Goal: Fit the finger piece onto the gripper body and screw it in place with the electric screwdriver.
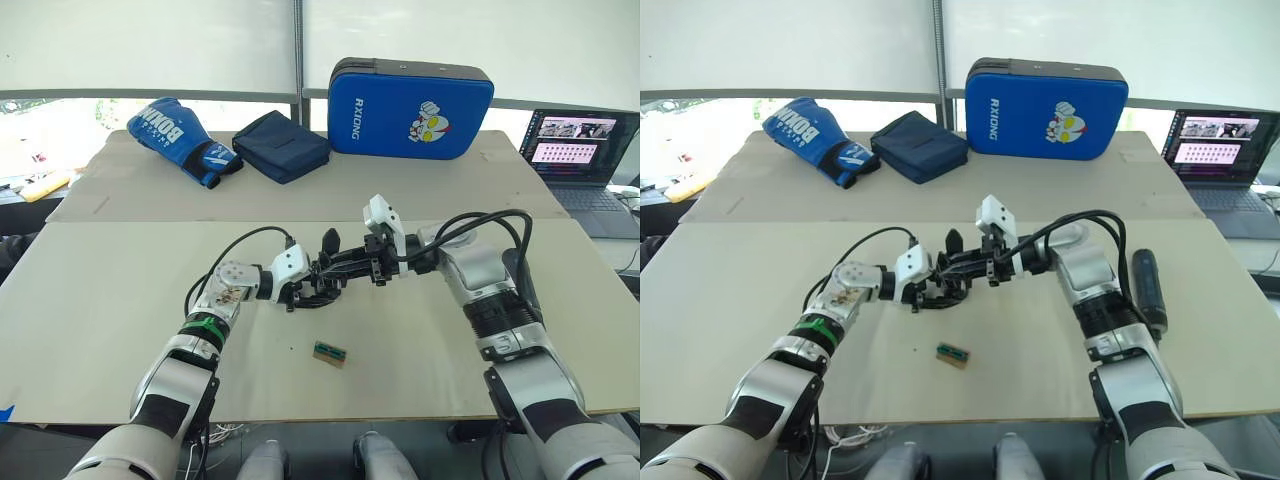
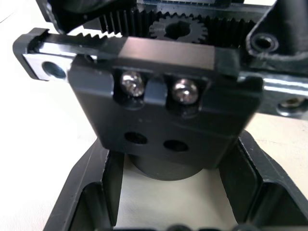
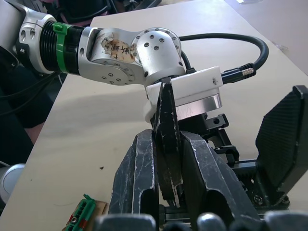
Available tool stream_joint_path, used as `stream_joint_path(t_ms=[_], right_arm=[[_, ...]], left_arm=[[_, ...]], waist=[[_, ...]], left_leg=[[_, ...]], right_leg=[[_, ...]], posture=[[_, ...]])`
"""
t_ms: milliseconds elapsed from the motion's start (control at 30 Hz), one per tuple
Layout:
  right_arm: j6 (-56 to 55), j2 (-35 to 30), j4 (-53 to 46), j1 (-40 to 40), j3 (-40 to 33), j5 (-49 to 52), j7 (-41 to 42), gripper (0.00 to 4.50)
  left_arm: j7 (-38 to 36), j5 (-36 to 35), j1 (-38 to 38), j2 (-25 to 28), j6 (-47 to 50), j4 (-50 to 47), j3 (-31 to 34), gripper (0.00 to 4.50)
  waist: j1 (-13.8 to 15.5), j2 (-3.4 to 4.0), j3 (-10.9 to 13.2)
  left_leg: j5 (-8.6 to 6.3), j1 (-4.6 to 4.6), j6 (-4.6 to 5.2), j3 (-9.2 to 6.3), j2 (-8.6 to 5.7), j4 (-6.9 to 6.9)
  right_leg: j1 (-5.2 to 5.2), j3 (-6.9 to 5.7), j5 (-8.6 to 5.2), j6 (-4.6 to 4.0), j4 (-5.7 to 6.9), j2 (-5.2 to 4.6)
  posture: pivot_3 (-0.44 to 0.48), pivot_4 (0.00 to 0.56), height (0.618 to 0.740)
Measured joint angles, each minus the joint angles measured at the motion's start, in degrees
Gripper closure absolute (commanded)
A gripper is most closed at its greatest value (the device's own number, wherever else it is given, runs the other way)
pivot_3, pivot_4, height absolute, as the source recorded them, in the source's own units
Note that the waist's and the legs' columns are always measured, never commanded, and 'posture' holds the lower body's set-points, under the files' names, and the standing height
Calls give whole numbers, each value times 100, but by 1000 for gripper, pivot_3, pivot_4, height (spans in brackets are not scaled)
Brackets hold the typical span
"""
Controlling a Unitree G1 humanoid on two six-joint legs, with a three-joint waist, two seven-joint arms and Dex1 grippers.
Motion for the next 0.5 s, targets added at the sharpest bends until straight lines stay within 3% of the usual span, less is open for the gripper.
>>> stream_joint_path(t_ms=[300, 500], right_arm=[[-772, -2, 218, 66, 149, -73, 29, 4218], [-399, 6, 569, -419, 430, -248, 289, 4218]], left_arm=[[41, 27, 34, 6, 4, 18, 14, 2227], [56, 44, 33, -17, 3, 135, 32, 2227]], waist=[[-47, 0, -1], [-71, 4, -33]], left_leg=[[-1, 68, 1, -1, 1, -9], [-3, 82, 4, -7, 1, -11]], right_leg=[[68, 0, -1, 1, -18, 3], [85, -4, -2, 1, -22, 3]], posture=[[0, 150, 740], [0, 150, 740]])
